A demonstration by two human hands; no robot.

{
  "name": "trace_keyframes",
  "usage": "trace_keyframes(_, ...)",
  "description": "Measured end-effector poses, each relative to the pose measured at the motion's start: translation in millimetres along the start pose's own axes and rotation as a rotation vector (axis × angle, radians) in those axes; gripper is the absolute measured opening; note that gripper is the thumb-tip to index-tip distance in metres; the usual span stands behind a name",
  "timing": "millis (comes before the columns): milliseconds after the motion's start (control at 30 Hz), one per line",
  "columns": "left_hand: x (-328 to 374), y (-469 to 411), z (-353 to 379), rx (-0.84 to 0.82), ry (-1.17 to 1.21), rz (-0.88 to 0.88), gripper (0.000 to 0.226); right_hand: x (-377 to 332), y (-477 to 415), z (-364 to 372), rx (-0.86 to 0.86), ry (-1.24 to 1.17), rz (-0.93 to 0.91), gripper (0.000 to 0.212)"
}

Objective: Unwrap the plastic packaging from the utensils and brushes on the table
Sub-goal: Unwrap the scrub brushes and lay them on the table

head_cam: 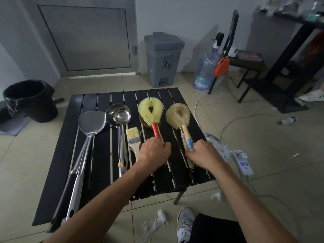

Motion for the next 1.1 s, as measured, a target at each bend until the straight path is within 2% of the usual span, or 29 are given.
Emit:
trace_keyframes(167, -4.5, 0.1, 0.5, 0.028, -0.099, 0.010, 0.036, -2.2, -0.3, 0.6, 0.020, 0.045, -0.011, 0.040)
trace_keyframes(367, -0.9, -4.5, -1.7, -0.016, -0.107, 0.006, 0.026, -6.1, 0.7, 2.3, 0.023, 0.073, -0.019, 0.046)
trace_keyframes(533, -3.2, -4.8, -7.5, -0.036, -0.189, -0.011, 0.032, -4.8, 3.1, -0.1, 0.023, 0.078, -0.022, 0.046)
trace_keyframes(700, -3.4, -4.7, -10.3, -0.012, -0.236, 0.010, 0.024, -9.6, 3.6, -2.9, 0.040, 0.068, -0.039, 0.057)
trace_keyframes(833, -0.3, -2.3, -9.5, 0.009, -0.264, 0.028, 0.034, -8.7, 2.8, -3.7, 0.051, 0.094, -0.057, 0.048)
trace_keyframes(967, 0.7, -1.5, -10.3, 0.006, -0.271, 0.044, 0.030, -4.7, 1.4, -3.1, 0.025, -0.005, -0.043, 0.044)
trace_keyframes(1100, 1.2, 1.3, -12.5, 0.003, -0.252, 0.042, 0.026, -11.7, 4.7, -10.2, 0.059, -0.038, -0.110, 0.036)
Point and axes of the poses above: each hand's wrist, its own y-axis away from the middle knuckle, its own z-axis out of the palm, x = y × z, the point moved 6 cm from there along -y, towards the middle knuckle, and after that the axes turned 1 degree about -x, right-handed, at the moved point
